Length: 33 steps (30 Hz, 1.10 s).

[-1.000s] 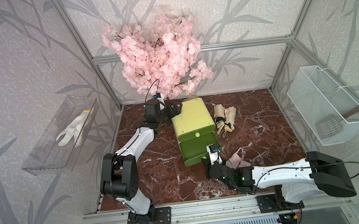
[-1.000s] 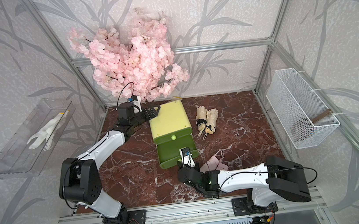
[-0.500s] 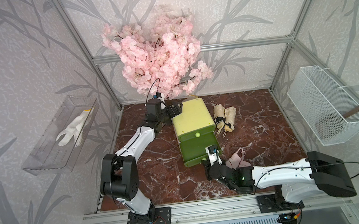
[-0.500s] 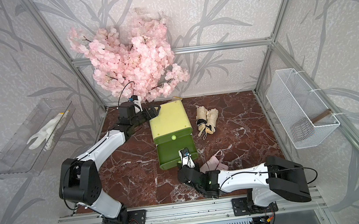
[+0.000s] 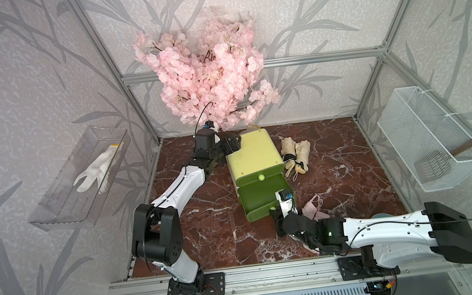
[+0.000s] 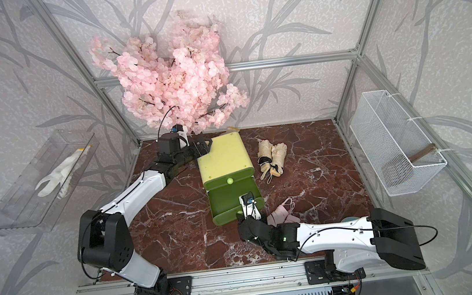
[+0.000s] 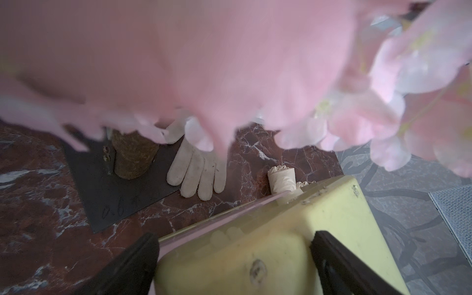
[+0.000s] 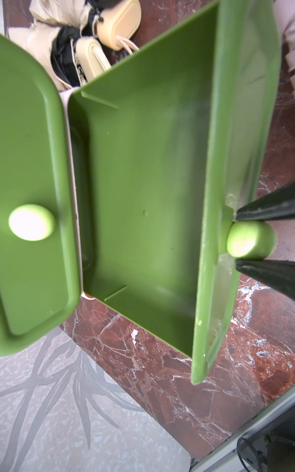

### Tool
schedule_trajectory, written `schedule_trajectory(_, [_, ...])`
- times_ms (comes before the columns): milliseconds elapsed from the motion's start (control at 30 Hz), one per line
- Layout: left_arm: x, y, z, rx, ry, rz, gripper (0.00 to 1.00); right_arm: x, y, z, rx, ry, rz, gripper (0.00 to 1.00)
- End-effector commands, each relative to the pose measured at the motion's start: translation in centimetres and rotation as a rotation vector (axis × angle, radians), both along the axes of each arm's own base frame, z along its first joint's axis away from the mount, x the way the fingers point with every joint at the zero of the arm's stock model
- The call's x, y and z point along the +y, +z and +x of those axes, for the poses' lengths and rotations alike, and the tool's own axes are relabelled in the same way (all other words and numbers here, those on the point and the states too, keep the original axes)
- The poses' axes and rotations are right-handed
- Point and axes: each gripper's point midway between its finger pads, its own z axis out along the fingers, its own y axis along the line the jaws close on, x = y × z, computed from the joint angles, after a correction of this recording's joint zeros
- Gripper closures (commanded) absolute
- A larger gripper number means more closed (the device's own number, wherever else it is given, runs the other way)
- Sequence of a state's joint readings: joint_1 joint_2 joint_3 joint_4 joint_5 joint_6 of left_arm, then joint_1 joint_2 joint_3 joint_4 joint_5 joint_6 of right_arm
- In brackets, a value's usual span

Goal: Place the umbrella in the drawer by color
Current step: Open the drawer in the storage box.

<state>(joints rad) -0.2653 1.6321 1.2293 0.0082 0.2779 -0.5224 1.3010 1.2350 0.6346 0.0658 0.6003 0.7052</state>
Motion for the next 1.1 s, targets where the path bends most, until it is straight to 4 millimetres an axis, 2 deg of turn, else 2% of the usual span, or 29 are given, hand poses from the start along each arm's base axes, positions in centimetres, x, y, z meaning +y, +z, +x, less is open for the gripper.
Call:
schedule_trajectory(0, [-1.3, -5.0, -3.1, 0.177, -0.081, 0.09, 0.02, -1.1, 0.1, 0.3, -0.053, -0.024, -0.05, 0.92])
schedule_trajectory(200, [-1.2, -4.2, -3.2, 0.16, -0.07, 0.1, 0.02, -0.1, -0.7, 0.3, -0.03, -0.019, -0.024, 0.9])
schedule_trajectory(333, [-0.9, -4.3, -3.2, 0.161, -0.061, 0.118, 0.02, -0.6, -1.7, 0.0, 0.028, -0.056, -0.01, 0.9])
schedule_trajectory(467, [-0.6, -4.2, -3.4, 0.154, -0.056, 0.126, 0.02, -1.1, -3.5, -0.4, 0.08, -0.077, 0.008, 0.9])
schedule_trajectory(667, [-0.6, -4.2, -3.3, 0.152, -0.055, 0.127, 0.02, -0.2, -5.6, -1.0, 0.142, -0.066, 0.085, 0.88])
schedule_trajectory(833, [-0.7, -3.9, -3.4, 0.151, -0.06, 0.126, 0.02, 0.6, -5.6, -1.1, 0.148, -0.048, 0.068, 0.86])
schedule_trajectory(1067, [-0.5, -3.0, -3.7, 0.135, -0.053, 0.124, 0.02, 0.0, -4.8, -1.1, 0.145, -0.053, 0.047, 0.7])
